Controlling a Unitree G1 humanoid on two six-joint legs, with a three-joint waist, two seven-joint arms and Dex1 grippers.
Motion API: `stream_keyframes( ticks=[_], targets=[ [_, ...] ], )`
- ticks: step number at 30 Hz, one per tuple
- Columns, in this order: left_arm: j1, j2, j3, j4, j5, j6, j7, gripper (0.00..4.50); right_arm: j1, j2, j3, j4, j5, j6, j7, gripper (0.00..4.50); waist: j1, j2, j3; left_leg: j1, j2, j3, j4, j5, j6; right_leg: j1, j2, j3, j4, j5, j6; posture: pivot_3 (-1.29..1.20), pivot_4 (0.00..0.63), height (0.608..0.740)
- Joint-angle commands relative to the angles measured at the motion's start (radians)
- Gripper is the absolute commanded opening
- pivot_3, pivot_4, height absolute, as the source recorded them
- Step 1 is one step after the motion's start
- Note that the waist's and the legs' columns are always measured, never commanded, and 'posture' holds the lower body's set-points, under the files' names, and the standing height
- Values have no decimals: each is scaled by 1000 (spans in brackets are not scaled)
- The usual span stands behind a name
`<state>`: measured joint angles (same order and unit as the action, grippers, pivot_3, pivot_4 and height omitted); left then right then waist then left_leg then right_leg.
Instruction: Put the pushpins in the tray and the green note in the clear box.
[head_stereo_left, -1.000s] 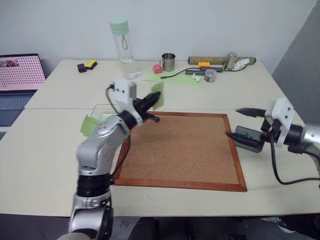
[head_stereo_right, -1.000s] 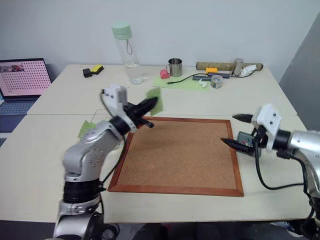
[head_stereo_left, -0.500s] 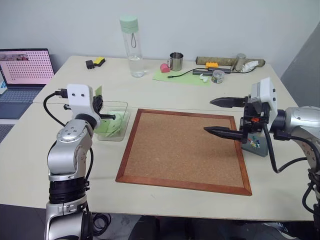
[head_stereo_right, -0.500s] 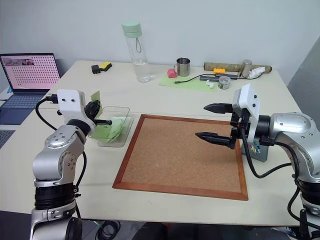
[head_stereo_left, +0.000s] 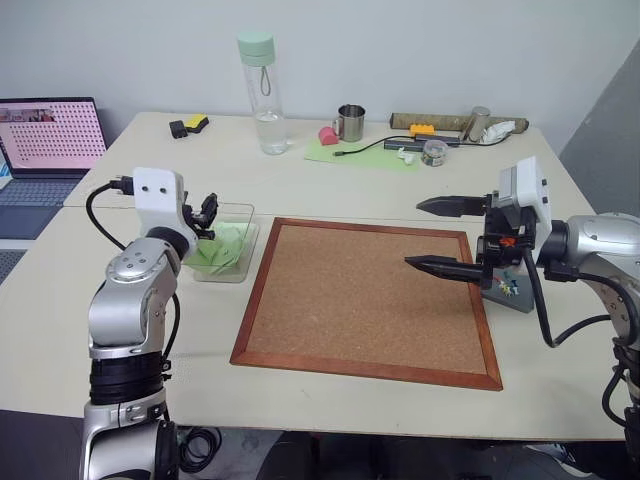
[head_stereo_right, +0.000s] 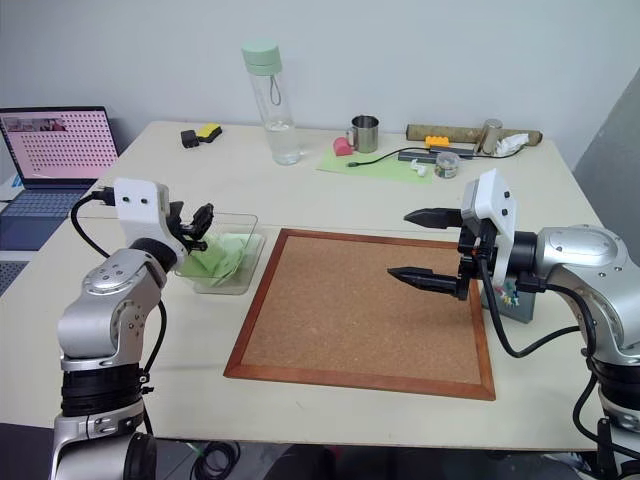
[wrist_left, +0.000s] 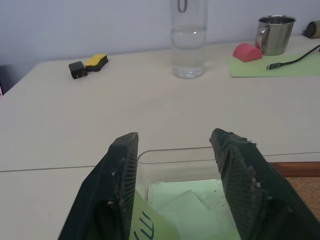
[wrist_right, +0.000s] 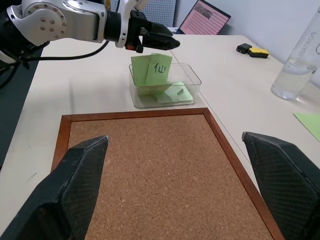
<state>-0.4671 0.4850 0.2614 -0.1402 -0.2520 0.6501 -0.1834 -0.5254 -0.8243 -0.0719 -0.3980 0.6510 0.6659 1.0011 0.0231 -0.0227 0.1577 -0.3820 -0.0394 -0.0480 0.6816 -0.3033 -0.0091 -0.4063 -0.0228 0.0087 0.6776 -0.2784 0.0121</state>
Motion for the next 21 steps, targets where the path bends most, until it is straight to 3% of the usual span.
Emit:
stream_keyframes(
  ticks=[1, 3, 6, 12, 15, 21],
  targets=[
    [-1, 97, 28, -94, -36, 11, -102, 3441, 14, -20, -39, -29, 8, -5, -9, 4500, 0, 0, 0, 0, 0, 0, 0, 0, 0, 0, 0, 0, 0, 0, 0, 0, 150, 740],
    [18, 175, 31, -88, -47, 16, -184, 3820, 38, -31, -54, -28, 2, -5, -13, 4500, -1, 0, 0, 0, 0, 0, 0, 0, 0, 0, 0, 0, 0, 0, 0, 0, 150, 740],
    [66, 333, 57, -15, -69, 26, -342, 3820, 109, -75, -104, -25, -4, 7, -13, 4500, -1, 0, 0, 0, 0, 0, -1, 0, 0, 0, 0, 0, 0, 0, 0, 0, 150, 740],
    [314, 590, 152, 152, -25, -255, -676, 3820, 356, -233, -227, 10, -112, -100, 93, 4500, -2, 3, 2, 0, 1, 0, -3, -1, 2, 0, 0, 0, -4, -1, -2, 0, 150, 740],
    [397, 660, 205, 313, -4, -359, -771, 3820, 482, -285, -307, 58, -155, -134, 144, 4500, -1, 3, 2, 0, 1, 0, -4, -2, 3, 0, -1, -1, -4, -1, -2, 0, 150, 740],
    [462, 679, 272, 472, -14, -464, -853, 3820, 585, -306, -403, 151, -200, -210, 201, 4500, -1, 3, 2, 1, 1, 1, -4, -2, 4, 0, -1, -1, -3, -1, -2, 0, 150, 740]
  ],
)
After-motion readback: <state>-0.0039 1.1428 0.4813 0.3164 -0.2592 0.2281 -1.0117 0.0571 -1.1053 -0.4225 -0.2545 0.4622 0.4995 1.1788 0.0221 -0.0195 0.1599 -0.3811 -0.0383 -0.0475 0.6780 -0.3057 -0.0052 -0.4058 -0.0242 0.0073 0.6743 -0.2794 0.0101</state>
